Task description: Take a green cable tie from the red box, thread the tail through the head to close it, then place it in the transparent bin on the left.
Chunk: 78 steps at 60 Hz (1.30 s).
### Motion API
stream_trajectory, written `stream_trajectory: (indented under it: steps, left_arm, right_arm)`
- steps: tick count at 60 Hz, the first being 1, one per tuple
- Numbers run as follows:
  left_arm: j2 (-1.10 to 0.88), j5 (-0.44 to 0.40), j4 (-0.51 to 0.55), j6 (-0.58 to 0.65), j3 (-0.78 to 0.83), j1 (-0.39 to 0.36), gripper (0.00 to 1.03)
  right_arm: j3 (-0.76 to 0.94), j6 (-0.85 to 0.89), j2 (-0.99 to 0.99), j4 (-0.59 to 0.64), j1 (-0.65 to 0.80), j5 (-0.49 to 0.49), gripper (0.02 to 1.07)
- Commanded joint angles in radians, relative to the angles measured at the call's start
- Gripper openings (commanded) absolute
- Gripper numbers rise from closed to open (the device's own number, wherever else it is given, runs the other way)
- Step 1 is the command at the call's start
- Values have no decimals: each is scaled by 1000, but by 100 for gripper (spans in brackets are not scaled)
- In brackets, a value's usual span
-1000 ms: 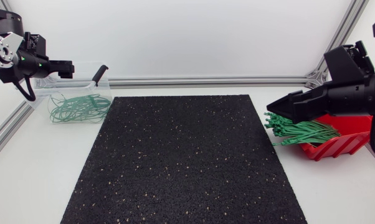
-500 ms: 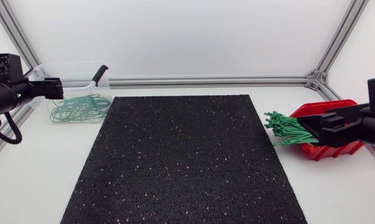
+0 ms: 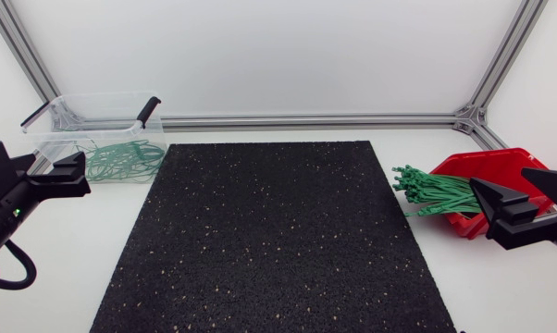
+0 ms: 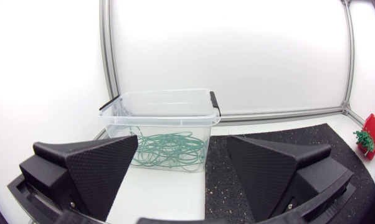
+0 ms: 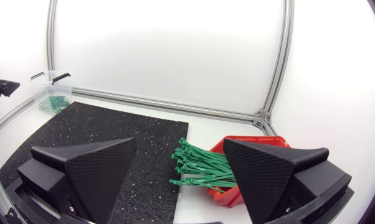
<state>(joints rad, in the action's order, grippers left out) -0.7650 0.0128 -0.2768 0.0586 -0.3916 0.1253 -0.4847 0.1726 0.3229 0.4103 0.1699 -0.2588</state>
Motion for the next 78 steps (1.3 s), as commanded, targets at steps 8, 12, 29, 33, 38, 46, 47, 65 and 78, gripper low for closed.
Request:
stream_trajectory:
  steps: [8, 12, 29, 33, 38, 46, 47, 65, 78]
  left_arm:
    - [161, 3, -116, -55, 168, -18, 95]
    - [204, 3, -142, -55, 208, -26, 95]
    - [272, 4, -183, -74, 304, -42, 95]
    - [304, 3, -153, -73, 309, -47, 95]
    - [347, 1, -113, -71, 317, -54, 94]
    - [415, -1, -50, -69, 329, -66, 94]
    - [421, -1, -44, -69, 330, -67, 94]
    - [574, -6, 99, -64, 357, -93, 94]
    - [683, -10, 200, -61, 377, -111, 95]
  right_arm:
    - [118, -52, -71, -85, -35, 56, 103]
    - [151, -63, -94, -115, -47, 74, 103]
    - [295, -110, -193, -242, -100, 154, 103]
    - [327, -121, -215, -271, -112, 172, 103]
    - [369, -135, -244, -308, -127, 195, 103]
    - [437, -157, -290, -368, -152, 233, 103]
    - [444, -159, -295, -374, -155, 236, 103]
    - [485, -173, -323, -410, -170, 259, 103]
    - [485, -173, -323, -410, -170, 259, 103]
